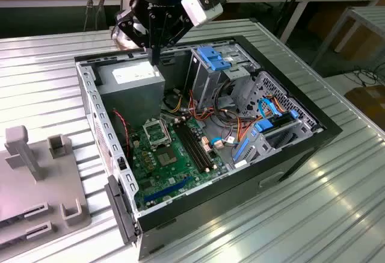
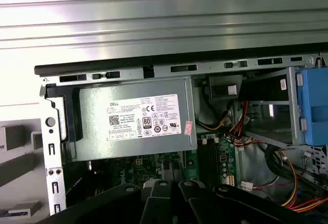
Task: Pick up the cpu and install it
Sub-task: 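Reach for the cpu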
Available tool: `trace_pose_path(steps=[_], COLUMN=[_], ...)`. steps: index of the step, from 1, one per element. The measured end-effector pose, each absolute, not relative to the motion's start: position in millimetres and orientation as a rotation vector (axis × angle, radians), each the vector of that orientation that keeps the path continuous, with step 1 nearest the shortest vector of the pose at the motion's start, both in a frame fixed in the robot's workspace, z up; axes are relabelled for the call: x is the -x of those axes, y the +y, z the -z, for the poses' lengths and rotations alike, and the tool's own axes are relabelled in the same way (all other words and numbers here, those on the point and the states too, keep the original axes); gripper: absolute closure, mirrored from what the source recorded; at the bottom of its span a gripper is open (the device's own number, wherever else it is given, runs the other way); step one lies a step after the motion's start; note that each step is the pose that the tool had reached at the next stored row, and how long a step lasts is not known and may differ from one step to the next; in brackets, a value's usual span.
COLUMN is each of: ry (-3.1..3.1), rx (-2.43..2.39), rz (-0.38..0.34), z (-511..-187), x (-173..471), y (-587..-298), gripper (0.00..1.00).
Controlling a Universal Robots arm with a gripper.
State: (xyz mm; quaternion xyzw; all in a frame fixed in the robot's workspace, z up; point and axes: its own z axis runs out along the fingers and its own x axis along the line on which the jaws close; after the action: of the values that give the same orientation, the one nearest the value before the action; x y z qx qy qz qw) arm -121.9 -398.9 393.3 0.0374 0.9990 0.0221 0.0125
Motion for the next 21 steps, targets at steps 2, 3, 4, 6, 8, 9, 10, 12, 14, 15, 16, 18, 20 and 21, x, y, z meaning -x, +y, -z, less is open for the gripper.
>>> trace_pose_path(steps=[2, 3, 4, 6, 8, 9, 10, 12, 14, 15, 16, 18, 20, 21], ry=[3.114, 3.114, 3.114, 3.114, 3.114, 3.114, 3.114, 3.114, 3.114, 3.114, 3.114, 3.114, 3.114, 3.114], rx=[-0.117, -0.117, -0.116, -0.117, -0.117, -0.117, -0.117, -0.117, -0.117, -0.117, -0.117, -0.117, -0.117, -0.117], rz=[-0.069, -0.069, -0.069, -0.069, -0.069, -0.069, -0.069, -0.069, -0.069, -0.069, -0.069, -0.069, -0.069, -0.069], z=[-393.3, -393.3, -393.3, -393.3, -393.3, -393.3, -393.3, -393.3, -393.3, -393.2, -393.3, -393.3, -393.3, -393.2], x=[121.9, 121.9, 121.9, 122.5, 123.2, 124.0, 124.6, 125.2, 126.3, 126.7, 127.1, 128.0, 128.6, 129.1], y=[-398.9, -398.9, -398.9, -398.8, -398.8, -398.8, -398.8, -398.8, -398.8, -398.9, -398.8, -398.8, -398.9, -398.8], gripper=[0.89, 0.89, 0.89, 0.89, 0.89, 0.89, 0.89, 0.89, 0.89, 0.89, 0.89, 0.89, 0.89, 0.89])
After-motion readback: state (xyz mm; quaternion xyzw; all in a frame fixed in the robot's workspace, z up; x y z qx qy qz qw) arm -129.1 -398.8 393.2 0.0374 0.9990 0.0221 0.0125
